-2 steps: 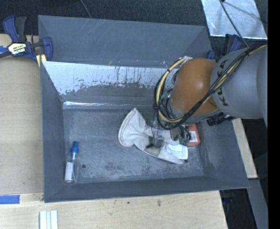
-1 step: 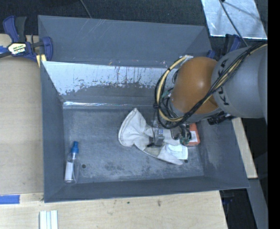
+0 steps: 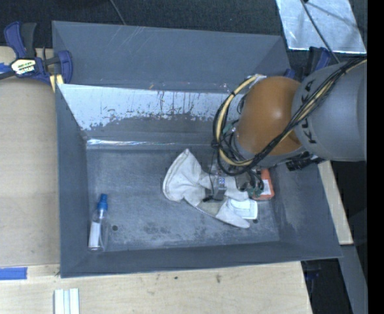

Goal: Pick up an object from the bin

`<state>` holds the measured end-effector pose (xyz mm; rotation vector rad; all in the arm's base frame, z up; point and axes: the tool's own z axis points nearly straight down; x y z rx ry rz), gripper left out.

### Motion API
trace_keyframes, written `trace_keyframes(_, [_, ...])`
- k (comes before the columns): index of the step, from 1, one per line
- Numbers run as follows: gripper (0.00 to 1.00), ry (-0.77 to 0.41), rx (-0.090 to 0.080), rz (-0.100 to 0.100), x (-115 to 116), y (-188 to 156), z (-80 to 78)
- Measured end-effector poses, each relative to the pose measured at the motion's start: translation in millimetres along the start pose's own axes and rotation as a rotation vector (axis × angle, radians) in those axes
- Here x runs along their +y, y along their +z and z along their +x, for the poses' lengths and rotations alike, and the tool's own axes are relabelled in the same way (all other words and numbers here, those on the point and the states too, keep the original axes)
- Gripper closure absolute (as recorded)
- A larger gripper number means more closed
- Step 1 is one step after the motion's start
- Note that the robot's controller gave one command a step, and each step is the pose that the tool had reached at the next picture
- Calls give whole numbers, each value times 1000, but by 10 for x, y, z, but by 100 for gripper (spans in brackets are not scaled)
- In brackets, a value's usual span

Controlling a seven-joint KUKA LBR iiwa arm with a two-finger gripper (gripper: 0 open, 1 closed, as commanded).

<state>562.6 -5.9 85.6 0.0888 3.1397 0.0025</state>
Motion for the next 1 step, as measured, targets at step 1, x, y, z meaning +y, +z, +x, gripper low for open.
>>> trace_keyframes(1, [100,0,-1,0,-1,-107,-6])
